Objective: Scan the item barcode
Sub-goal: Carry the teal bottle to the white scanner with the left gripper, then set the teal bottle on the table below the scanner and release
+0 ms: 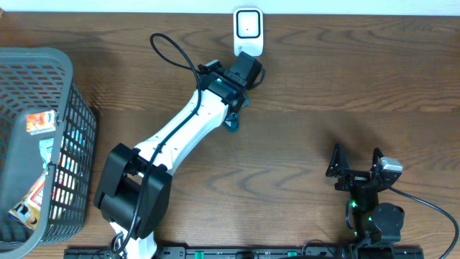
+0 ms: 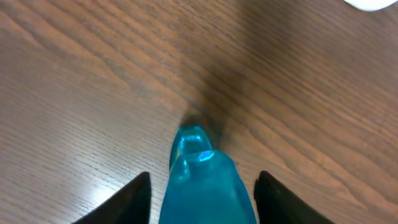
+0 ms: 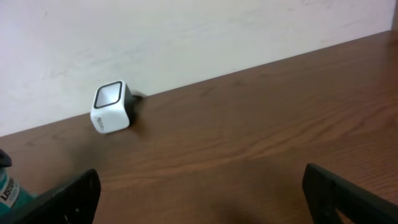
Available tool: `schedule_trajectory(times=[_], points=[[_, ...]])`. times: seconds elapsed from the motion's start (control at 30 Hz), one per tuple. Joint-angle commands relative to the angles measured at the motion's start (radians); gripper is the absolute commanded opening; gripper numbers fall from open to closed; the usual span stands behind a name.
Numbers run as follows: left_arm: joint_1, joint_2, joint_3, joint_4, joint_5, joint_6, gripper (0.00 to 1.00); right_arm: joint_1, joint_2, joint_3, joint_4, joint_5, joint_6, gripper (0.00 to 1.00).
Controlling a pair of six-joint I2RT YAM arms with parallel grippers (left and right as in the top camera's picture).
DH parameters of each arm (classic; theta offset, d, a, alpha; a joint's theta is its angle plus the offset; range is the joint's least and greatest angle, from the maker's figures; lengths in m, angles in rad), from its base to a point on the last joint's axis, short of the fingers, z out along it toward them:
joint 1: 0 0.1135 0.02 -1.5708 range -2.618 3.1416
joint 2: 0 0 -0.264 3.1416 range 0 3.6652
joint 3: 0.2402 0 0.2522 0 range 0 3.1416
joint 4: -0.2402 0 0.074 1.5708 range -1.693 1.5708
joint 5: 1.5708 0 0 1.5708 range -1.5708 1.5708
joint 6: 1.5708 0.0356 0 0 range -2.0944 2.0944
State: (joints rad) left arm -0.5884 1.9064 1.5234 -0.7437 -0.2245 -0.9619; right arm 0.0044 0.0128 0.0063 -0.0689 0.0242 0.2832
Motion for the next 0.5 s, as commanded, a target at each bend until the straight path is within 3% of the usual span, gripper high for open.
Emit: schedule_trajectory(times=[0.0, 0.17, 0.23, 0.27, 0.47], points=[[-0.02, 0.008, 0.014, -0.002, -0.035, 0.023, 0.61, 0.003, -0.004, -0.001, -0.003, 0.011, -0.011, 0.99], [-0.043, 0.004, 0.014, -0.002, -0.035, 0.043, 0.77, 0.003, -0.004, -0.001, -0.003, 0.011, -0.011, 0.99], [-0.046, -0.01, 0.018, -0.003, -0.035, 0.076, 0.94, 0.003, -0.004, -0.001, -0.003, 0.011, -0.011, 0.99], [-0.046, -0.019, 0.021, -0.006, -0.034, 0.095, 0.98, 0.003, -0.004, -0.001, -0.003, 0.011, -0.011, 0.99], [-0.046, -0.157, 0.098, -0.13, -0.031, 0.137, 0.98, 0.003, -0.004, -0.001, -0.003, 0.011, -0.011, 0.99]])
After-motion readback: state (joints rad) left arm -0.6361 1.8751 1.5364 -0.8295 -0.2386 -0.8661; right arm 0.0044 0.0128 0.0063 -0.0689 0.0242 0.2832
